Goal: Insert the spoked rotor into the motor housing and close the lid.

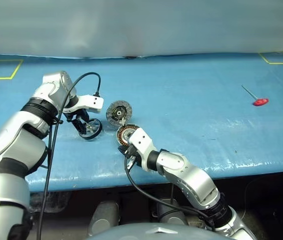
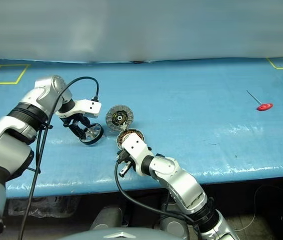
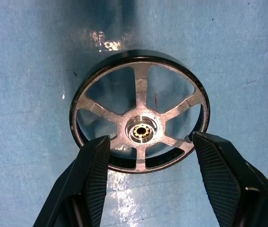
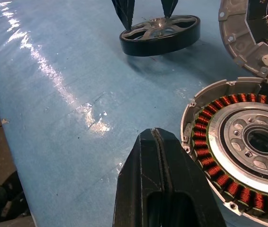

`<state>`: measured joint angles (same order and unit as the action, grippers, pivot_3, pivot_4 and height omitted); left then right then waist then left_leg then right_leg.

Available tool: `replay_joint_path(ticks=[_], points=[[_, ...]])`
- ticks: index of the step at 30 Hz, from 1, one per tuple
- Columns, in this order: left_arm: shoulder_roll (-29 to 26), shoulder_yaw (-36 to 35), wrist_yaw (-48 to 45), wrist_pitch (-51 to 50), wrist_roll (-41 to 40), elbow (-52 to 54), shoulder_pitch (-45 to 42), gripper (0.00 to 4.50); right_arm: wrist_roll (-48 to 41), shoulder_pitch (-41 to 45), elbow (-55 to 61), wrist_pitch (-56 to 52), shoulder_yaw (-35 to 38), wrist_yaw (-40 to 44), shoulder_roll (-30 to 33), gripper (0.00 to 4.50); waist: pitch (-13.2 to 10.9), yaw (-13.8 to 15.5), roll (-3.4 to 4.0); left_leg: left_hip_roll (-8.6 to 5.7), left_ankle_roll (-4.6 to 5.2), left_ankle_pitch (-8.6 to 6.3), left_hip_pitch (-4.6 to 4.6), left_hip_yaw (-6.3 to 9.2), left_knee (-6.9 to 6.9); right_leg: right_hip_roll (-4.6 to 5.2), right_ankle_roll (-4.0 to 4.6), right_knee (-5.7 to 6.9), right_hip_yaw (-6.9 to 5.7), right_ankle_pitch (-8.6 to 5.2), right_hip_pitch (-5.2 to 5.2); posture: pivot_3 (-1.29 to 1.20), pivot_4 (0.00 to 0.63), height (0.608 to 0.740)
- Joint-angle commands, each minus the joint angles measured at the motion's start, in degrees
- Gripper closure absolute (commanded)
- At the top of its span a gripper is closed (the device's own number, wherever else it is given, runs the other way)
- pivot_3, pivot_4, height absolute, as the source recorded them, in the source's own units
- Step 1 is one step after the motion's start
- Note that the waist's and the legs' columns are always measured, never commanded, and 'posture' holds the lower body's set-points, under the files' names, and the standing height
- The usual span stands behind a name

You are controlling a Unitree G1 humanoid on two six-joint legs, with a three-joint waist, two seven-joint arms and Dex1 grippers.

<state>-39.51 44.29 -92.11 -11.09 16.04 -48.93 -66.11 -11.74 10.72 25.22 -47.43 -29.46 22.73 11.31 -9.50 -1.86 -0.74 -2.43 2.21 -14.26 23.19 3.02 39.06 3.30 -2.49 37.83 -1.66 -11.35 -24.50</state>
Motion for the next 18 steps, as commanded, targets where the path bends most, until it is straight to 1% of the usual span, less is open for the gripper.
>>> replay_joint_path(ticks=[1, 6, 16, 18], points=[[0.7, -2.6, 0.8, 1.3, 1.8, -0.5, -0.3, 1.49, -0.1, 0.7, 1.5, 0.0, 0.1, 0.2, -0.2, 4.5, 0.0, 0.1, 0.0, 0.0, 0.0, 0.0, 0.0, 0.0, 0.0, 0.01, 0.0, 0.0, 0.0, 0.0, 0.0, 0.0, 0.15, 0.74], [2.0, -3.9, 2.3, 3.1, 3.2, -1.5, 0.1, 1.49, 0.0, 0.6, 1.7, -0.1, 0.2, 0.0, -0.3, 4.5, 0.0, 0.1, 0.0, 0.0, 0.0, 0.0, 0.0, 0.0, 0.0, 0.0, -0.01, 0.0, 0.0, 0.0, -0.01, 0.0, 0.15, 0.74], [3.2, -5.2, 2.0, 4.3, 5.5, -3.0, -0.1, 1.49, 0.1, 0.6, 1.6, -0.1, 0.1, -0.3, -0.5, 4.5, 0.0, 0.2, -0.01, 0.0, 0.0, 0.0, 0.02, 0.0, 0.0, 0.0, -0.01, 0.0, -0.01, 0.01, -0.01, 0.0, 0.15, 0.74], [3.4, -5.4, 2.1, 4.7, 5.8, -3.2, -0.1, 1.85, 0.1, 0.6, 1.6, 0.0, 0.1, -0.4, -0.5, 4.5, 0.0, 0.2, -0.01, -0.01, 0.0, 0.0, 0.02, 0.0, 0.01, 0.0, -0.01, 0.0, -0.01, 0.01, -0.01, 0.0, 0.15, 0.74]])
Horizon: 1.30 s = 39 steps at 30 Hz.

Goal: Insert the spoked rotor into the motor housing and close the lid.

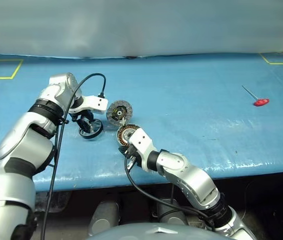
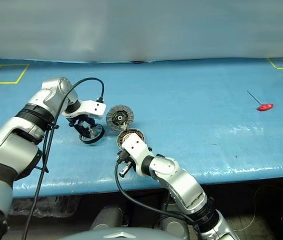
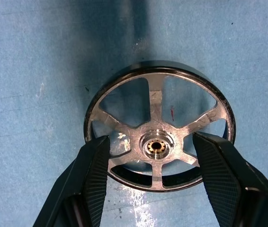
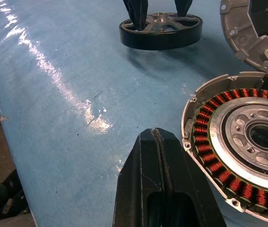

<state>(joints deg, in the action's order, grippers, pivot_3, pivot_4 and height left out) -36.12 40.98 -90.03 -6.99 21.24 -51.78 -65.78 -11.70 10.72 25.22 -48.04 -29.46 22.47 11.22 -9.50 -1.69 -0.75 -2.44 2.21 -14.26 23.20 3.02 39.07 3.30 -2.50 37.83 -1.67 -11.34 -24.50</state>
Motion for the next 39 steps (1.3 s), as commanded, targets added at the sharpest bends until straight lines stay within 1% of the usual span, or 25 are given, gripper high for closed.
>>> replay_joint_path(ticks=[1, 3, 4, 5, 10, 14, 18, 20, 24, 26, 29, 32, 34, 37, 39], points=[[0.1, -2.3, 0.2, 0.7, 0.6, -0.5, -0.4, 2.04, 0.1, 0.6, 1.6, 0.6, 0.1, -0.1, -0.5, 4.5, 0.0, 0.0, 0.0, 0.0, 0.0, 0.0, 0.0, 0.0, 0.0, 0.0, 0.0, 0.0, 0.0, 0.0, 0.0, 0.0, 0.15, 0.74], [0.3, -2.6, 0.3, 0.9, 0.8, -0.7, -0.4, 2.66, 0.1, 0.6, 1.6, 0.6, 0.1, -0.2, -0.6, 4.5, 0.0, 0.0, 0.0, 0.0, 0.0, 0.0, 0.0, 0.0, 0.0, 0.0, 0.0, 0.0, 0.0, 0.0, 0.0, 0.0, 0.15, 0.74], [0.5, -2.7, 0.2, 0.9, 1.0, -0.8, -0.4, 3.03, 0.1, 0.6, 1.6, 0.7, 0.2, -0.3, -0.6, 4.5, 0.0, 0.0, 0.0, 0.0, 0.0, 0.0, 0.0, 0.0, 0.0, 0.0, 0.0, 0.0, 0.0, 0.0, 0.0, 0.0, 0.15, 0.74], [0.6, -2.8, 0.1, 1.0, 1.1, -0.8, -0.3, 3.21, 0.1, 0.6, 1.6, 0.7, 0.2, -0.3, -0.7, 4.5, 0.0, 0.0, 0.0, 0.0, 0.0, 0.0, 0.0, 0.0, 0.0, 0.0, 0.0, 0.0, 0.0, 0.0, 0.0, 0.0, 0.15, 0.74], [0.7, -3.7, -0.5, 1.0, 1.7, -0.9, -0.2, 3.21, 0.1, 0.9, 1.3, 0.7, 0.4, -0.3, -0.8, 4.5, 0.0, 0.0, 0.0, 0.0, 0.0, 0.0, 0.0, 0.0, 0.0, 0.0, 0.0, 0.0, 0.0, 0.0, 0.0, 0.0, 0.15, 0.74], [-1.2, -4.1, -2.4, 0.5, -0.1, 0.7, -0.2, 3.21, 0.1, 1.6, 1.1, 0.5, 0.8, -0.2, -0.9, 4.5, 0.0, -0.1, 0.0, 0.0, 0.0, 0.0, 0.0, 0.0, 0.0, 0.0, 0.0, 0.0, 0.0, 0.0, 0.0, 0.0, 0.15, 0.74], [-7.9, -2.6, -2.5, -0.5, -5.9, 7.2, 2.0, 3.21, 0.0, 2.1, 0.9, 0.5, 1.3, -0.4, -1.1, 4.5, 0.0, -0.7, -0.01, 0.04, 0.0, 0.0, 0.0, 0.0, -0.03, -0.02, 0.01, 0.01, 0.04, 0.0, -0.06, 0.0, 0.15, 0.74], [-11.9, -3.1, -2.5, -1.3, -8.2, 12.3, 4.6, 3.21, 0.0, 2.2, 0.9, 0.6, 1.4, -0.4, -1.1, 4.5, 0.0, -0.9, -0.01, 0.04, 0.0, 0.0, 0.01, 0.0, -0.07, -0.03, 0.03, 0.01, 0.03, -0.01, -0.09, 0.0, 0.15, 0.74], [-21.5, -5.9, -2.5, -5.9, -14.6, 27.5, 12.9, 3.21, 0.0, 2.5, 0.5, 0.9, 1.4, 0.0, -0.8, 4.5, 0.0, -0.7, 0.0, 0.03, 0.0, -0.01, 0.0, 0.0, -0.1, 0.0, 0.04, -0.02, 0.09, -0.01, -0.09, 0.0, 0.15, 0.74], [-25.4, -10.0, -2.5, -8.4, -17.0, 35.4, 18.6, 3.21, 0.1, 2.9, 0.1, 1.2, 1.5, 0.5, -0.3, 4.5, 0.0, -0.4, 0.0, 0.02, 0.01, -0.01, 0.01, 0.0, -0.09, 0.03, 0.04, -0.04, 0.09, -0.01, -0.09, 0.0, 0.15, 0.74], [-29.4, -16.8, -1.0, -12.3, -20.9, 45.2, 26.8, 3.21, 0.1, 3.3, -0.1, 1.6, 2.1, 1.2, 0.7, 4.5, 0.0, 0.1, 0.01, 0.02, 0.02, -0.02, 0.01, 0.01, -0.06, 0.06, 0.04, -0.06, 0.05, -0.02, -0.07, 0.0, 0.15, 0.74], [-31.6, -24.1, 1.0, -16.8, -26.4, 54.1, 34.9, 3.21, 0.1, 3.4, 0.0, 1.7, 2.7, 1.8, 1.8, 4.5, -0.1, 0.3, 0.04, 0.02, 0.01, -0.02, -0.01, 0.02, -0.05, 0.08, 0.04, -0.07, 0.03, -0.02, -0.06, 0.0, 0.15, 0.74], [-31.6, -30.0, 3.0, -19.8, -30.9, 60.7, 40.0, 3.21, 0.1, 3.5, 0.1, 1.9, 3.2, 2.3, 2.9, 4.5, -0.1, 0.3, 0.06, 0.04, 0.01, -0.02, -0.05, 0.03, -0.06, 0.1, 0.19, -0.09, 0.01, -0.11, -0.08, 0.0, 0.15, 0.74], [-28.1, -38.0, 8.1, -24.0, -37.8, 68.7, 45.1, 3.21, -0.4, 3.5, 0.7, 2.3, 4.7, 3.4, 4.7, 4.5, -0.1, 0.5, 0.08, 0.04, 0.0, -0.02, -0.07, 0.06, -0.06, 0.16, 0.19, -0.09, -0.03, -0.11, -0.07, 0.0, 0.15, 0.74], [-25.9, -41.0, 11.8, -25.4, -39.8, 72.6, 47.5, 3.21, -0.6, 3.2, 1.0, 3.2, 5.6, 4.6, 6.3, 4.5, -0.1, 0.6, 0.07, 0.03, 0.0, -0.02, -0.08, 0.06, -0.05, 0.15, 0.18, -0.11, -0.06, -0.11, -0.07, 0.0, 0.15, 0.74]])
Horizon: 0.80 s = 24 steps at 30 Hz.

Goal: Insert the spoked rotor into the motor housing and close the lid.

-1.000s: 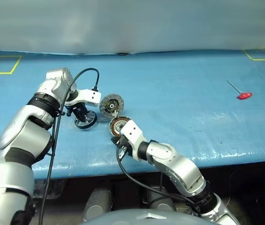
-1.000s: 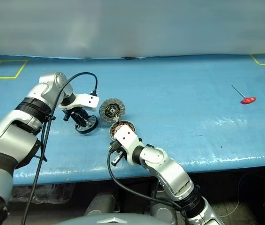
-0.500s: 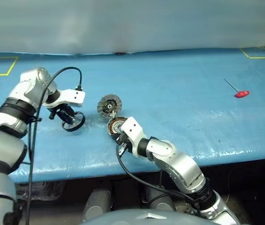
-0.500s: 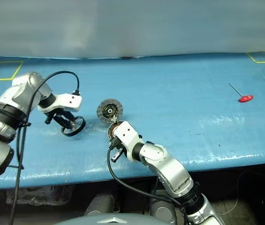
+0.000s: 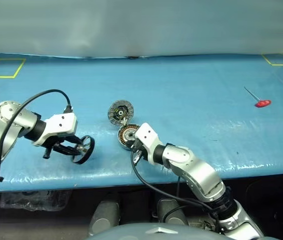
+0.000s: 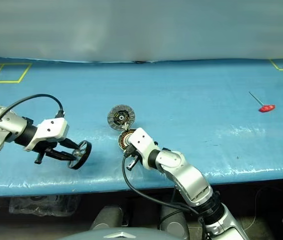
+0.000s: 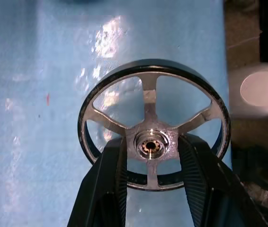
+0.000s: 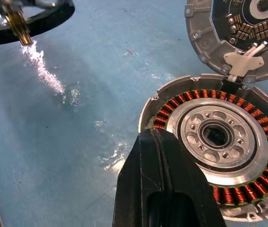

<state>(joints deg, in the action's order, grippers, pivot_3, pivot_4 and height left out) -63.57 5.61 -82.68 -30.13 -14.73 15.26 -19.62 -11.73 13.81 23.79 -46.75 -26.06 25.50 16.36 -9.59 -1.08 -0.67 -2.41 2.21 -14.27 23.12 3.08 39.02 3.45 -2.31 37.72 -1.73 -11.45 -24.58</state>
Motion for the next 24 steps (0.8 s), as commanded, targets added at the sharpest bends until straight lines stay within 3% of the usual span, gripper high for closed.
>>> replay_joint_path(ticks=[1, 7, 17, 24], points=[[2.9, -6.8, 6.5, -2.5, -4.4, 7.1, 2.2, 3.21, -0.8, -0.1, 2.7, 2.5, 2.8, 2.2, 2.0, 4.5, 0.0, 0.0, 0.01, 0.0, 0.0, 0.0, -0.04, 0.0, -0.01, 0.02, -0.03, -0.02, 0.01, 0.02, 0.05, 0.0, 0.15, 0.74], [13.4, -7.1, 20.8, -3.9, -4.6, 14.1, 6.1, 3.21, -2.3, -4.0, 2.7, 9.6, 6.7, 8.1, 7.7, 4.5, 0.0, 0.3, 0.02, -0.01, -0.01, 0.0, -0.13, -0.05, -0.08, 0.01, -0.12, -0.02, 0.05, 0.07, 0.24, 0.0, 0.15, 0.74], [26.5, -3.3, 35.7, -0.3, -2.0, 15.4, 10.7, 3.21, -7.2, -11.7, -4.8, 27.8, 16.1, 11.5, 2.6, 4.5, 0.0, 0.5, 0.0, 0.04, -0.04, 0.01, -0.24, -0.09, -0.09, 0.06, -0.09, -0.01, 0.16, 0.06, 0.32, 0.0, 0.15, 0.74], [28.6, 0.8, 37.9, 1.9, 0.0, 13.7, 13.1, 3.21, -7.4, -13.0, -10.3, 31.8, 17.4, 13.4, 2.0, 4.5, 0.0, 0.5, 0.0, 0.03, -0.05, 0.01, -0.25, -0.16, -0.13, 0.07, 0.04, -0.01, 0.3, -0.01, 0.28, 0.0, 0.15, 0.74]])
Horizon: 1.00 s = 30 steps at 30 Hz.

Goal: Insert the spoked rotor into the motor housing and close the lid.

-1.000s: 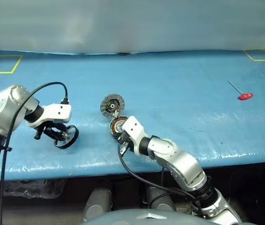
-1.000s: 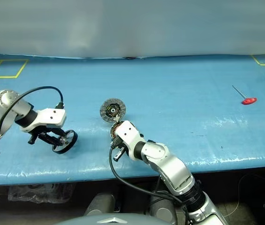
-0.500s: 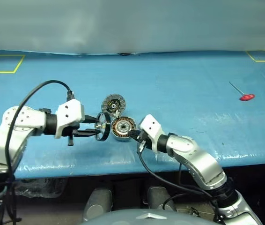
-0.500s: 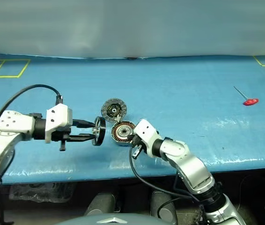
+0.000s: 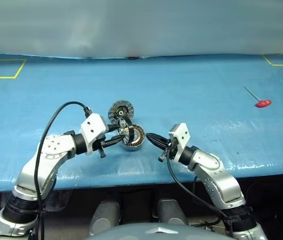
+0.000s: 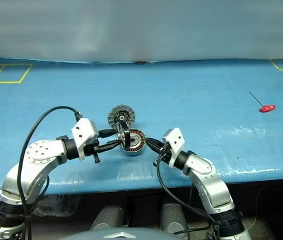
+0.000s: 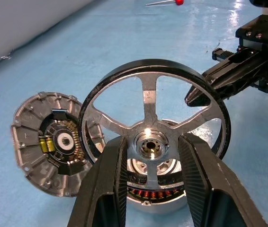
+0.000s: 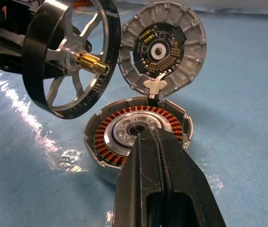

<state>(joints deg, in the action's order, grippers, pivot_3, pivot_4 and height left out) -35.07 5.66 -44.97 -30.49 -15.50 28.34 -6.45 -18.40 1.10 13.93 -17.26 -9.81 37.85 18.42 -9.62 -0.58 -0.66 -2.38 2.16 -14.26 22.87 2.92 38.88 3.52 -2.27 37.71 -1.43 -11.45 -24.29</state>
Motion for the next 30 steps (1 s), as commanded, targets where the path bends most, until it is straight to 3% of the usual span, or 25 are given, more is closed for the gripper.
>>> replay_joint_path(ticks=[1, 13, 21, 30], points=[[-0.2, 1.3, -0.3, 2.6, 1.0, -0.1, -0.3, 3.21, -0.6, -0.5, -1.1, 2.7, 1.0, 1.6, 0.1, 4.5, 0.0, 0.0, 0.0, 0.01, 0.0, 0.0, 0.0, 0.0, 0.0, 0.0, 0.07, 0.0, 0.03, -0.04, 0.0, 0.0, 0.15, 0.74], [-4.0, 3.2, -7.7, -1.6, 0.2, -11.0, -14.8, 3.21, -0.7, -1.6, -3.9, 4.5, 1.2, 2.3, -0.9, 4.5, 0.0, 0.0, 0.0, -0.03, 0.01, 0.0, 0.0, -0.01, -0.01, -0.1, 0.18, 0.01, -0.11, -0.11, 0.0, 0.0, 0.15, 0.74], [-4.6, 9.4, -15.2, -7.8, 0.6, -18.2, -27.3, 3.21, 0.1, -1.2, -5.3, 5.8, 0.8, 2.3, -1.4, 4.5, 0.0, -0.1, 0.0, -0.04, 0.01, 0.0, 0.0, -0.03, -0.02, -0.14, 0.17, 0.01, -0.1, -0.1, 0.0, 0.0, 0.15, 0.74], [-5.6, 16.5, -19.0, -9.4, 4.2, -21.1, -32.4, 3.21, 0.7, -1.6, -5.6, 6.3, 0.9, 1.7, -1.6, 4.5, 0.0, -0.1, 0.0, -0.03, 0.01, 0.0, 0.01, -0.04, -0.1, -0.14, 0.16, 0.01, -0.08, -0.1, -0.06, 0.0, 0.15, 0.74]])
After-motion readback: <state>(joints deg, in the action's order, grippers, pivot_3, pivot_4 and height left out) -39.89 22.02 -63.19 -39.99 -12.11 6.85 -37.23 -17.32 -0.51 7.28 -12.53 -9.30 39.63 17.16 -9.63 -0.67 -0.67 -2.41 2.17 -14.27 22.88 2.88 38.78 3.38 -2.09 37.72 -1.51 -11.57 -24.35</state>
